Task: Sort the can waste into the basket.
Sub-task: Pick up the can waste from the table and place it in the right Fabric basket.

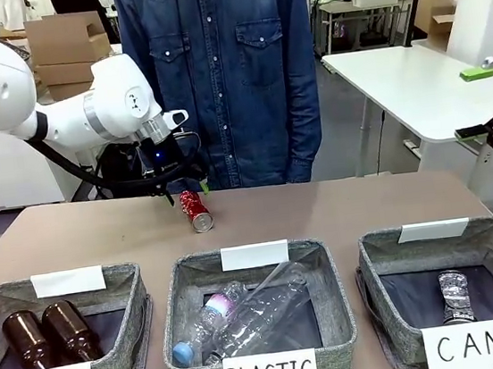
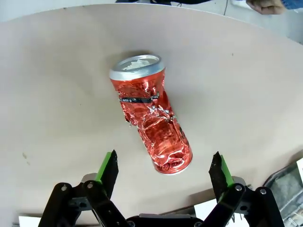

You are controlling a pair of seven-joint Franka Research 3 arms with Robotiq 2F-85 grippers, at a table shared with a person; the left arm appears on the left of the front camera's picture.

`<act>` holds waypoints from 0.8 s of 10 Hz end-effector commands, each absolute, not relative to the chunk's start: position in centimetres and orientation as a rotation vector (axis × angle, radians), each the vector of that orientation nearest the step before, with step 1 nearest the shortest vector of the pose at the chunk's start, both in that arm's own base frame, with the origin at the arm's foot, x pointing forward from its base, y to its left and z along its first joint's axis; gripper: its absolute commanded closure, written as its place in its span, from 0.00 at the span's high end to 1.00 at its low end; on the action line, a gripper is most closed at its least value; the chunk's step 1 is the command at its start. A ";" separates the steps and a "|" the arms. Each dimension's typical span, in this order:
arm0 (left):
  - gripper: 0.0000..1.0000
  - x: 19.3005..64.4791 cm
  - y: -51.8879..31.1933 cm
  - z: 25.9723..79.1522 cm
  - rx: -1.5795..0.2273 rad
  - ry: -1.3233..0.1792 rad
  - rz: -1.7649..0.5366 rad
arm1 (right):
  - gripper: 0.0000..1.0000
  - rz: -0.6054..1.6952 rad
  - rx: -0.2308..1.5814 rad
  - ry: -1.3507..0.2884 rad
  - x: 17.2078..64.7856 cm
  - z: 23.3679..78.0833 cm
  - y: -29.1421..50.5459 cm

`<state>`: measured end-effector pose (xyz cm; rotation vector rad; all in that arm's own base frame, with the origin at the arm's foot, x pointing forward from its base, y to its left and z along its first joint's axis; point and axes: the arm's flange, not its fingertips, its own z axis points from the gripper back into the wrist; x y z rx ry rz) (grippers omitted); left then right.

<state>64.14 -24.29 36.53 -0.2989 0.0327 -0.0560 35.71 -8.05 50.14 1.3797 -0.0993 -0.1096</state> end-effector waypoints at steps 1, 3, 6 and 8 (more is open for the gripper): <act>1.00 64.9 -24.2 36.0 -0.266 0.046 -0.022 | 1.00 -0.086 1.374 -0.103 35.6 50.3 -8.3; 1.00 65.2 -24.4 34.4 -0.195 0.078 0.063 | 1.00 -0.086 1.374 -0.103 35.6 50.3 -8.3; 1.00 65.8 -26.1 32.6 -0.139 0.045 0.108 | 1.00 -0.086 1.374 -0.103 35.6 50.3 -8.3; 1.00 66.1 -26.7 31.9 -0.137 0.036 0.117 | 1.00 -0.086 1.374 -0.103 35.6 50.3 -8.3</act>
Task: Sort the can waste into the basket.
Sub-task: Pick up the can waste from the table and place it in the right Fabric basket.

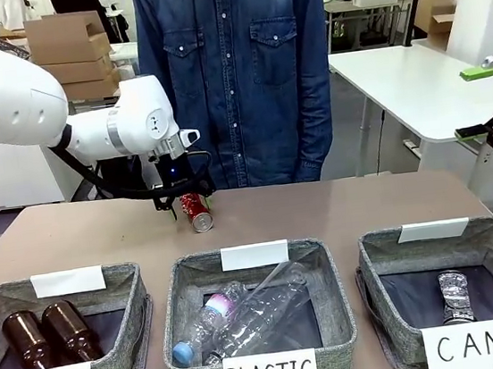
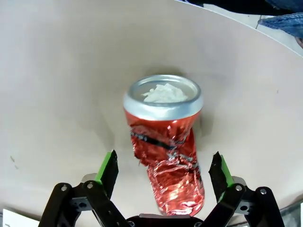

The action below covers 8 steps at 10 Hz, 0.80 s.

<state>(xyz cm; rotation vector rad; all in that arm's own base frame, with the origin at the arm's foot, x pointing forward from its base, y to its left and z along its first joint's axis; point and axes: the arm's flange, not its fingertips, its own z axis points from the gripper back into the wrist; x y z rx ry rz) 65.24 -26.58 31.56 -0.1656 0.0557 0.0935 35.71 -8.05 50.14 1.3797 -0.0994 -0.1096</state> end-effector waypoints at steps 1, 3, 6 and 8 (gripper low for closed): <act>1.00 66.2 -26.8 31.9 -0.132 0.034 0.116 | 1.00 -0.086 1.374 -0.103 35.6 50.3 -8.3; 0.89 66.4 -27.0 31.8 -0.109 0.020 0.127 | 1.00 -0.086 1.374 -0.103 35.6 50.3 -8.3; 0.00 66.3 -27.0 31.8 -0.101 0.025 0.119 | 1.00 -0.086 1.374 -0.103 35.6 50.3 -8.3; 0.00 66.1 -26.8 31.9 -0.103 0.021 0.120 | 1.00 -0.086 1.374 -0.103 35.6 50.3 -8.3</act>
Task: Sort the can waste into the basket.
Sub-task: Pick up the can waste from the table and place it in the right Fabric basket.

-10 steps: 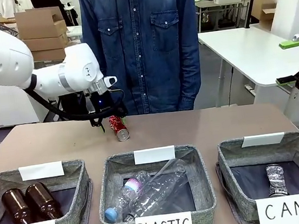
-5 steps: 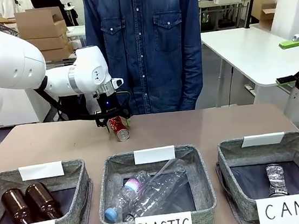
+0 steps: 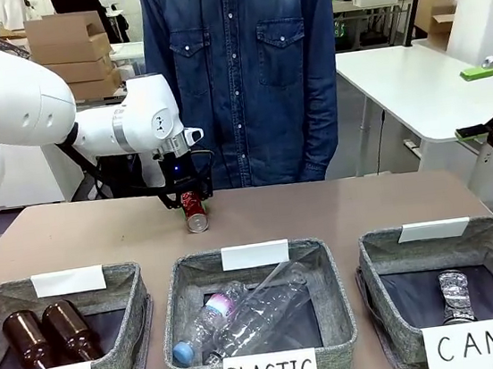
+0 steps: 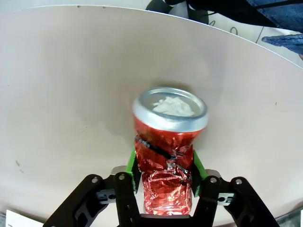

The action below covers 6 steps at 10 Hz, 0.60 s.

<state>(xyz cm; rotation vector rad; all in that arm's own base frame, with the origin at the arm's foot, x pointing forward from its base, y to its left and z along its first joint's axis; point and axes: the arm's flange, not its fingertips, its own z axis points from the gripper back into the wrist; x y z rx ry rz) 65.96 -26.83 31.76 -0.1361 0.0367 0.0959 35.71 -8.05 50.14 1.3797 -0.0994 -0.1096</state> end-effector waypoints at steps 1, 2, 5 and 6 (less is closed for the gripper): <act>0.03 66.0 -26.7 32.0 -0.105 0.018 0.118 | 1.00 -0.086 1.374 -0.103 35.6 50.3 -8.3; 0.00 65.9 -26.4 32.1 -0.107 0.015 0.112 | 1.00 -0.086 1.374 -0.103 35.6 50.3 -8.3; 0.00 65.3 -25.5 32.2 -0.112 0.015 0.094 | 1.00 -0.086 1.374 -0.103 35.6 50.3 -8.3; 0.00 65.0 -25.2 32.5 -0.122 0.014 0.084 | 1.00 -0.086 1.374 -0.103 35.6 50.3 -8.3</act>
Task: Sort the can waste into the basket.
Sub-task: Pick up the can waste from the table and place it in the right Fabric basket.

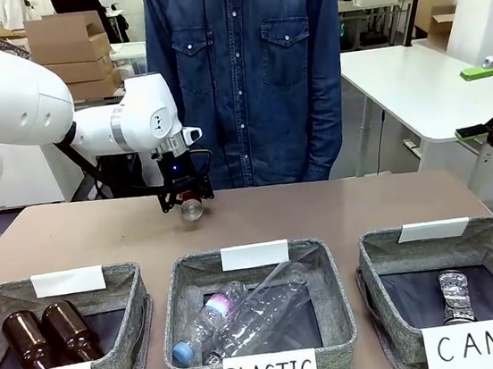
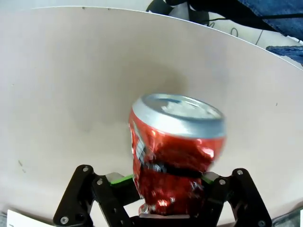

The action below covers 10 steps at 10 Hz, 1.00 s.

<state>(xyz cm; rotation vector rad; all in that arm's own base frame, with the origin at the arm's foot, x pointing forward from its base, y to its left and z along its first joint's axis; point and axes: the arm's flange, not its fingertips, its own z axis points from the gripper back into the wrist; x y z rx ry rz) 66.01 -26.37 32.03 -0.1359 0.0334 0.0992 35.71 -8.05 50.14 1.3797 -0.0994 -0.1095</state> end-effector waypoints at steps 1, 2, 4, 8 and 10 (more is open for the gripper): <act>0.00 64.3 -24.7 33.2 -0.133 0.012 0.050 | 1.00 -0.086 1.374 -0.103 35.6 50.3 -8.3; 0.00 62.6 -24.3 34.7 -0.227 0.069 -0.094 | 1.00 -0.086 1.374 -0.103 35.6 50.3 -8.3; 0.00 55.3 -21.8 41.4 -0.287 -0.018 -0.410 | 1.00 -0.086 1.374 -0.103 35.6 50.3 -8.3; 0.00 34.0 -16.9 49.2 -0.394 -0.154 -1.182 | 1.00 -0.086 1.374 -0.103 35.6 50.3 -8.3; 0.00 29.7 -15.4 48.0 -0.237 -0.316 -1.357 | 1.00 -0.086 1.374 -0.103 35.6 50.3 -8.3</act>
